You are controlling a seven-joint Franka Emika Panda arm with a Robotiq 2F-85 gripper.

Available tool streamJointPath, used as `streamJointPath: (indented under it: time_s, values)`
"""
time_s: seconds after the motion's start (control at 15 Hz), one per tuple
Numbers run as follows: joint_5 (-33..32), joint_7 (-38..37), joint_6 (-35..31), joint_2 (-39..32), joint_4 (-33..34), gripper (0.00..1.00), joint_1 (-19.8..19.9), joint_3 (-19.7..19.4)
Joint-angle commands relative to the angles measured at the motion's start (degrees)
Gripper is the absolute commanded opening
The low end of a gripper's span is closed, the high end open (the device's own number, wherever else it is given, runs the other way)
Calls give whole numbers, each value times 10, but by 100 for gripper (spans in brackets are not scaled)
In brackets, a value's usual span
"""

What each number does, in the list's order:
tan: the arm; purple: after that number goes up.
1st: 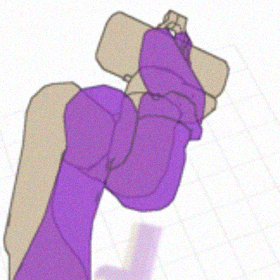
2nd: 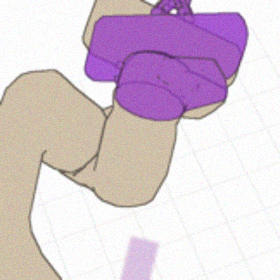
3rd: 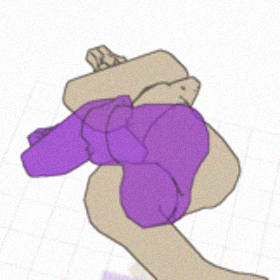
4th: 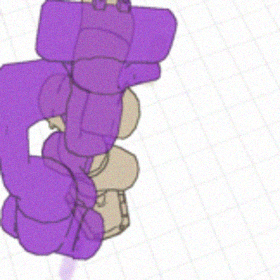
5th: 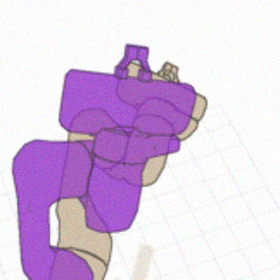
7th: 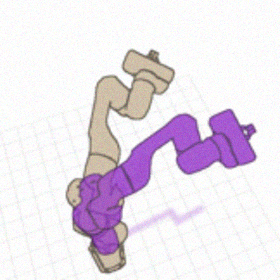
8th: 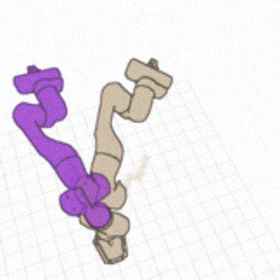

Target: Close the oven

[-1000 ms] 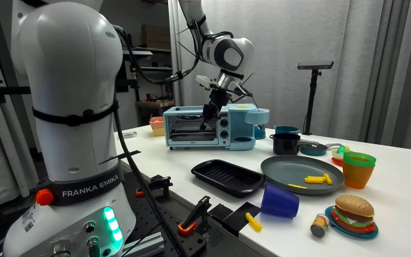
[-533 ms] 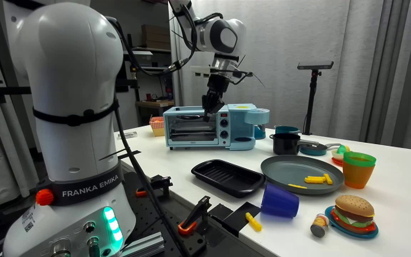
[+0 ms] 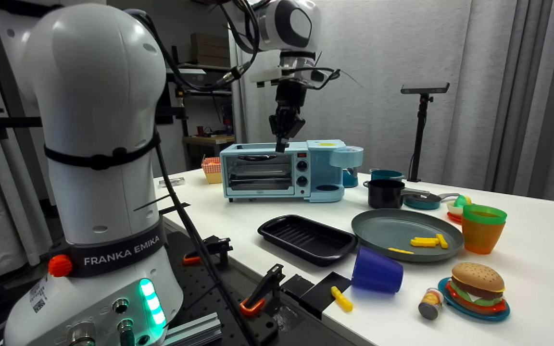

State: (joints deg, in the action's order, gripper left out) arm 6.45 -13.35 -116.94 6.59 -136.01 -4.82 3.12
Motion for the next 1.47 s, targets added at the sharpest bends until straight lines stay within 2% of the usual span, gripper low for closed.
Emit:
streamJointPath:
  time_s: [0.0,0.13,0.2,0.27,0.33,0.53,0.93,1.4]
  values:
    - [-29,-1,19,67,-33,0,7,7]
    - [-41,2,26,90,-42,0,8,8]
    - [-43,4,30,101,-45,6,9,7]
    - [-44,5,32,112,-50,27,10,7]
    - [-45,6,35,122,-54,31,10,7]
    - [-52,6,37,154,-68,57,14,8]
    - [-55,6,41,214,-95,99,22,8]
    - [-41,6,46,279,-122,100,28,3]
